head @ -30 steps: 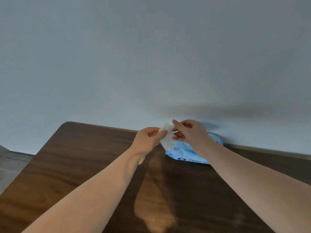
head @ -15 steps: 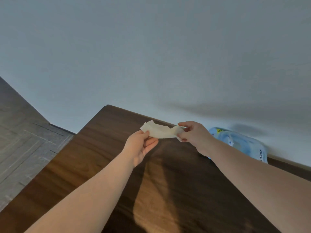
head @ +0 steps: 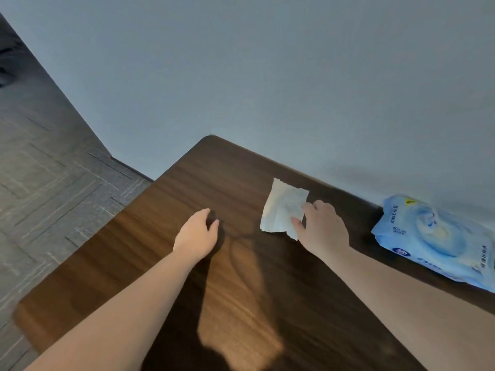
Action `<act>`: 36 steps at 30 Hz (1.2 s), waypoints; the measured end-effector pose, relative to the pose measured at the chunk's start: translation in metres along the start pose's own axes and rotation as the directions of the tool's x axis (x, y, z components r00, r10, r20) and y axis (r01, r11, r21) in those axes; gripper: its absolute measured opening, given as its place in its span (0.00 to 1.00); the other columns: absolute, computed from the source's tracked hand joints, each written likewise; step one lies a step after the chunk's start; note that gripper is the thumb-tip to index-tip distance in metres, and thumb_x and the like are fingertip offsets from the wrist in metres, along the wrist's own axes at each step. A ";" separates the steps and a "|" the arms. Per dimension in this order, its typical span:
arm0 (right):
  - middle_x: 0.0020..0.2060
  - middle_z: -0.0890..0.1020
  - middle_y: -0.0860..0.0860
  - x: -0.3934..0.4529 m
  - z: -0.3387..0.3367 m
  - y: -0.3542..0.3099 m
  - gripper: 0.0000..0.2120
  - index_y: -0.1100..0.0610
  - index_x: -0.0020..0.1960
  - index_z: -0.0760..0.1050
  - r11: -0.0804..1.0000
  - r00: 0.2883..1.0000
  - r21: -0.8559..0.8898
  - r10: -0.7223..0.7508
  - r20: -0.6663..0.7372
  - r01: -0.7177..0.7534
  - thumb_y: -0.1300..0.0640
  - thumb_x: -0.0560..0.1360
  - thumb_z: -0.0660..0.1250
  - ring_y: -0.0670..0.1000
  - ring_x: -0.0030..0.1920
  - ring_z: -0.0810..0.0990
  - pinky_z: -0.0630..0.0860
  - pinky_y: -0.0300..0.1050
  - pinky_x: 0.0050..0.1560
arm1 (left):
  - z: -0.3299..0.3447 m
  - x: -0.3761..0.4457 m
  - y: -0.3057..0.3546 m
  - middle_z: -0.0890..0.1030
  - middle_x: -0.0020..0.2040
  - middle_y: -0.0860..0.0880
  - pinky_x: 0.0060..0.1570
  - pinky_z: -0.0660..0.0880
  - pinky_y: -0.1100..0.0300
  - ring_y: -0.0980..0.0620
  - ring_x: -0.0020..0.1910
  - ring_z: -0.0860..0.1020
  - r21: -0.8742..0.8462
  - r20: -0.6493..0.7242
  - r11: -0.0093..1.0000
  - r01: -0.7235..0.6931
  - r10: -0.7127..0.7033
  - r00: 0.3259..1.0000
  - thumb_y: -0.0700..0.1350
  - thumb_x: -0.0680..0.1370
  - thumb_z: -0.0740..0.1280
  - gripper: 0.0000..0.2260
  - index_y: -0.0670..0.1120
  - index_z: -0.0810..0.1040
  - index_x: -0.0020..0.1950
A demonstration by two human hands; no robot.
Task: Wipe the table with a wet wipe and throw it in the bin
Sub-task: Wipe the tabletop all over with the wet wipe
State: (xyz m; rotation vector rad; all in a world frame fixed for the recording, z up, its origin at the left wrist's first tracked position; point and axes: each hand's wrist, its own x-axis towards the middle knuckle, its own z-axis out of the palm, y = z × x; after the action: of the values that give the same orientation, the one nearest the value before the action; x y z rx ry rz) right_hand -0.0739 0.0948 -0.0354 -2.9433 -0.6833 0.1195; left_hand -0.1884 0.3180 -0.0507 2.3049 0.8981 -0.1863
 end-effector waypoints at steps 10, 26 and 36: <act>0.77 0.42 0.54 0.047 0.074 -0.064 0.28 0.58 0.76 0.38 0.996 0.960 0.027 -0.087 0.266 0.083 0.46 0.81 0.39 0.52 0.77 0.39 0.39 0.54 0.75 | 0.004 -0.007 -0.063 0.40 0.79 0.45 0.75 0.44 0.50 0.48 0.77 0.41 0.576 0.086 0.806 -0.135 0.104 0.991 0.75 0.69 0.40 0.48 0.43 0.38 0.77; 0.78 0.41 0.52 0.101 0.106 -0.250 0.30 0.56 0.77 0.37 0.941 0.907 0.055 -0.335 0.253 0.333 0.42 0.80 0.38 0.52 0.77 0.39 0.37 0.54 0.74 | 0.002 -0.002 -0.097 0.40 0.78 0.49 0.76 0.41 0.52 0.51 0.77 0.40 0.421 -0.044 0.896 -0.141 0.175 0.984 0.79 0.61 0.37 0.52 0.47 0.36 0.76; 0.77 0.39 0.49 0.042 0.089 -0.144 0.29 0.53 0.77 0.36 0.981 0.930 0.115 -0.183 0.320 0.153 0.42 0.80 0.39 0.49 0.76 0.37 0.33 0.53 0.73 | -0.005 -0.002 -0.092 0.38 0.78 0.44 0.75 0.42 0.51 0.47 0.77 0.40 0.530 0.089 0.840 -0.119 0.085 0.992 0.78 0.66 0.42 0.52 0.42 0.38 0.77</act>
State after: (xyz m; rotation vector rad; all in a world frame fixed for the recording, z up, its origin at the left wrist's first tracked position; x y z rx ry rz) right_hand -0.1077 0.2502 -0.1070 -2.7889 -0.9429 0.6199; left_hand -0.2501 0.3713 -0.0938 2.8363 0.7525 -0.5174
